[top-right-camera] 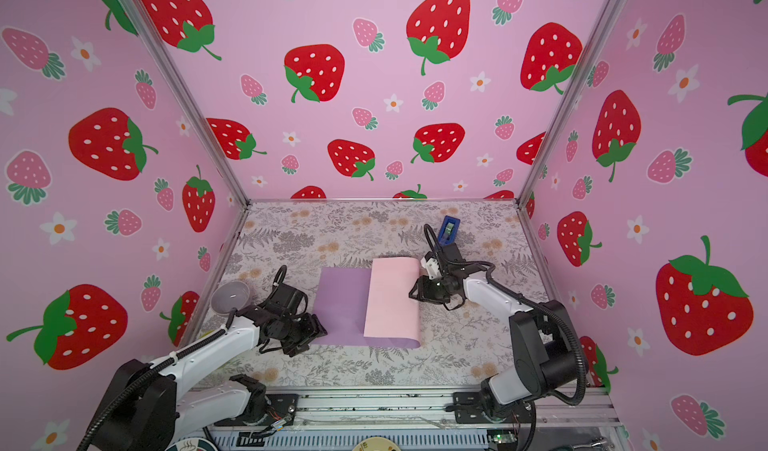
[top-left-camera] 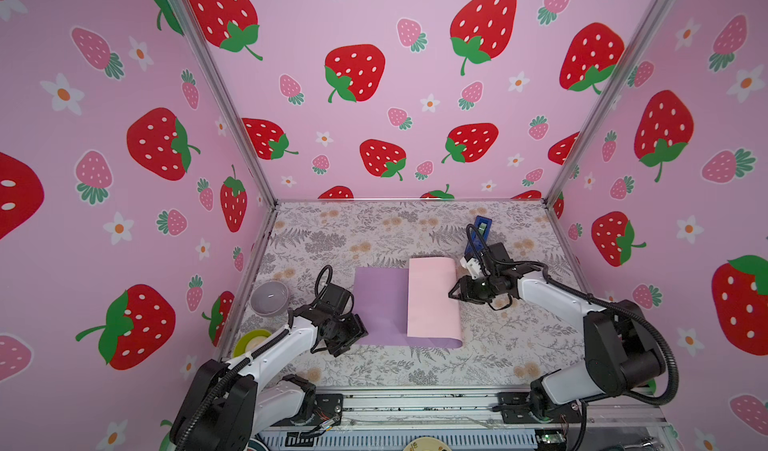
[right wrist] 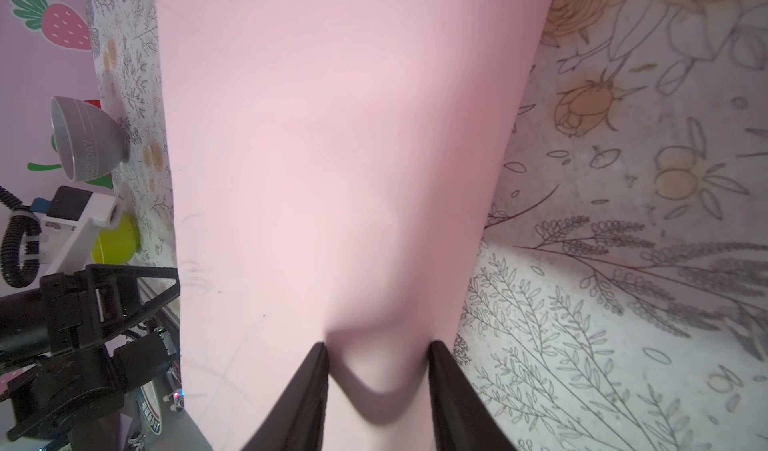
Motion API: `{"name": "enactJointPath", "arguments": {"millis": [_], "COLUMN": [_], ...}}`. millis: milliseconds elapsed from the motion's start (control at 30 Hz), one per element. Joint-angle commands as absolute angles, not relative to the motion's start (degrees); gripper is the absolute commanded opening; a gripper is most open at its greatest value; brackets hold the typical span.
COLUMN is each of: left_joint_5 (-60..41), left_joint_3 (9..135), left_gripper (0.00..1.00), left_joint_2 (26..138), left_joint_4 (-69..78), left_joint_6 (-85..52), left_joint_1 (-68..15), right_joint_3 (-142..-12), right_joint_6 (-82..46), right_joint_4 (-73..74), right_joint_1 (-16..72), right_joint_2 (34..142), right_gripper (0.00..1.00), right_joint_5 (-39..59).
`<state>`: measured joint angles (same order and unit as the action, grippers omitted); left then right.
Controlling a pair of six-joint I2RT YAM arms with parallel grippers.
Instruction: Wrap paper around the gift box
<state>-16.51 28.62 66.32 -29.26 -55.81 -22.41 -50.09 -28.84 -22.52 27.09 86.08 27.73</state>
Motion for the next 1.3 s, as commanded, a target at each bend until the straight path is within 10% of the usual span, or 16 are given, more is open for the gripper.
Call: {"name": "enactJointPath", "arguments": {"millis": [0,867,1267], "left_joint_5": [-14.91,-22.48,-28.4], "left_joint_3": [26.98,34.33,37.87], "left_gripper": [0.7,0.75,0.29], "left_joint_2": [68.12,79.02,82.06], "left_joint_4": [-28.26,-13.46,-10.23], "left_joint_6": [-58.53,-41.01,-36.63], "left_joint_1": [-22.76,-11.85,-9.08], "right_joint_3": [-48.08,-48.69,-48.43], "right_joint_6": [-28.01,-28.39,-28.7], "right_joint_4": [-27.91,-28.65,-28.41], "right_joint_1": [27.24,27.24,27.2], "right_joint_2": [88.51,88.35,88.07], "right_gripper": [0.42,0.42,0.41], "right_joint_5": [22.76,22.5,22.76]}}
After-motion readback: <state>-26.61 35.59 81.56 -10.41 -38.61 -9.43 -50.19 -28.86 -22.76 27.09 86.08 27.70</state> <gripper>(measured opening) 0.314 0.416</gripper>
